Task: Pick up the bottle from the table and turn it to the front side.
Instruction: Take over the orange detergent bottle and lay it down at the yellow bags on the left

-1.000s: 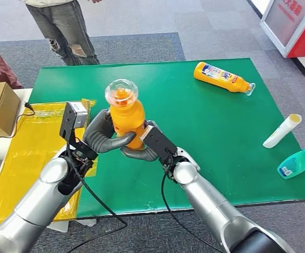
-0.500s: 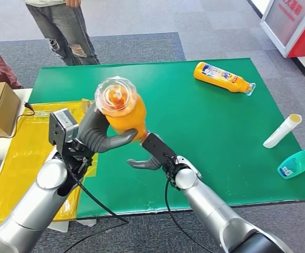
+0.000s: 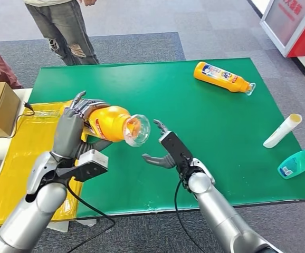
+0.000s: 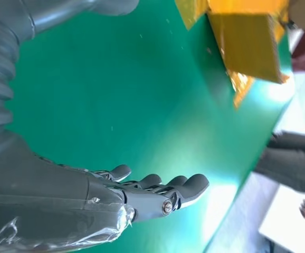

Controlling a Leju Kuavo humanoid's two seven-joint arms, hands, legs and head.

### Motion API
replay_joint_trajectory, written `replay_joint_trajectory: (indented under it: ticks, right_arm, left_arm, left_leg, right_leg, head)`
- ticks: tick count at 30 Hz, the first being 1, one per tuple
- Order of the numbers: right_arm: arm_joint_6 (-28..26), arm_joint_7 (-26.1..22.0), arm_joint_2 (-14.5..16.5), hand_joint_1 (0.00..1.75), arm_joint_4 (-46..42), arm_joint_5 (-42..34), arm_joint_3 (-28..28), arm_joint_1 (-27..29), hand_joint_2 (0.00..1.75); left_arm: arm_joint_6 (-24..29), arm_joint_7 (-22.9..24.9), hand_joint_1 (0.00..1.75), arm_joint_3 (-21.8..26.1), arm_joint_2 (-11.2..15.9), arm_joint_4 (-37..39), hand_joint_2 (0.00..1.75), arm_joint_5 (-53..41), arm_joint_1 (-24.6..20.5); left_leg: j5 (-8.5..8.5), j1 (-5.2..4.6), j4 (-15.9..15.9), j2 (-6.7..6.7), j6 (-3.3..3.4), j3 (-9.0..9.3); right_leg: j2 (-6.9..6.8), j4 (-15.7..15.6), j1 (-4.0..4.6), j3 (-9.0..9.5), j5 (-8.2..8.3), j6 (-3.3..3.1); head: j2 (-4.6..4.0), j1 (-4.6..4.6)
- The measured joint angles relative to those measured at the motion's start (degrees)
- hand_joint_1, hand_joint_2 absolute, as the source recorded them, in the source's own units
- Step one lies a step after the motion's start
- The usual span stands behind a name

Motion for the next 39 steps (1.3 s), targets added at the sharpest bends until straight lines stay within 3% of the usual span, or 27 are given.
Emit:
replay_joint_trajectory:
  ticks: [6,11,22,39]
  right_arm:
    - [-0.26,0.68,-0.40,0.00,-10.54,1.46,-4.73,3.92,1.75]
    - [0.02,1.24,-0.77,0.00,-20.14,2.44,-7.26,6.42,1.75]
    - [0.08,0.68,-1.45,0.00,-31.95,3.71,-8.85,8.35,1.75]
    - [-1.56,-3.07,-1.69,0.00,-46.31,4.57,-9.45,9.65,1.75]
  left_arm:
    - [2.08,8.21,1.75,1.89,0.55,0.13,1.75,-18.51,5.31]
    - [2.24,11.82,1.75,4.02,0.49,1.54,1.75,-26.11,9.09]
    - [-0.17,15.72,1.75,7.06,0.06,5.83,1.75,-34.69,13.04]
    - [-4.47,15.34,1.75,12.25,-0.97,15.22,1.75,-34.00,14.67]
  left_leg:
    - [-0.01,0.00,0.00,0.00,0.00,0.00]
    - [-0.02,0.00,0.00,0.01,0.00,-0.01]
    - [-0.02,0.00,0.00,0.01,0.00,-0.01]
    - [-0.02,0.01,0.00,0.01,0.01,0.00]
  right_leg:
    - [0.00,0.00,0.00,-0.01,0.00,0.00]
    - [0.01,-0.01,0.00,-0.03,-0.01,0.00]
    - [0.01,-0.01,0.00,-0.03,0.00,0.00]
    - [0.00,-0.01,0.00,-0.02,-0.01,-0.01]
  head:
    - [0.00,0.00]
    - [0.00,0.00]
    - [0.00,0.00]
    - [0.00,-0.01]
